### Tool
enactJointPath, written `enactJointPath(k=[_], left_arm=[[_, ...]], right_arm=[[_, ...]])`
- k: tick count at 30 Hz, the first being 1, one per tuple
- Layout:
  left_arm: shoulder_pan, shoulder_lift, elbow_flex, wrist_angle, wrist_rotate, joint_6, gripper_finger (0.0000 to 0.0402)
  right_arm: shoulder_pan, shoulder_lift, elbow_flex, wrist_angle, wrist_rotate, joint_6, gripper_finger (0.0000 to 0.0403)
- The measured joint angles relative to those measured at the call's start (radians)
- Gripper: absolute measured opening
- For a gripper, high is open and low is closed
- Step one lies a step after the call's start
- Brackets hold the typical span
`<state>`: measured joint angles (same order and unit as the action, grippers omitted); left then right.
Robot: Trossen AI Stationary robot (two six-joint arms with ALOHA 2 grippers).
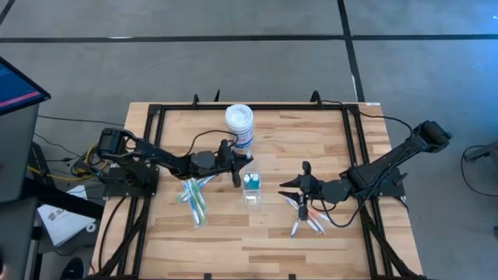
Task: Pick & Place toothbrushing station
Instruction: Put the right blue mouthwash into the Transparent organizer
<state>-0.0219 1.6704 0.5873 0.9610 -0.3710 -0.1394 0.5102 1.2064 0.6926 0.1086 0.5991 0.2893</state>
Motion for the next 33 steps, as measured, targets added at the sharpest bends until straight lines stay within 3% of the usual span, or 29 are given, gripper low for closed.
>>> enactJointPath(k=[11, 27, 33], left_arm=[[0.0, 0.012, 0.0, 0.005, 0.012, -0.034, 0.0048], [0.0, 0.012, 0.0, 0.004, 0.03, -0.052, 0.0048], [0.0, 0.012, 0.0, 0.004, 0.029, -0.056, 0.0074]], right_arm=[[0.0, 0.028, -0.001, 0.001, 0.0, 0.001, 0.0098], [0.0, 0.026, 0.0, 0.003, 0.0, -0.001, 0.0098], [0.0, 0.026, 0.0, 0.003, 0.0, -0.001, 0.0098]])
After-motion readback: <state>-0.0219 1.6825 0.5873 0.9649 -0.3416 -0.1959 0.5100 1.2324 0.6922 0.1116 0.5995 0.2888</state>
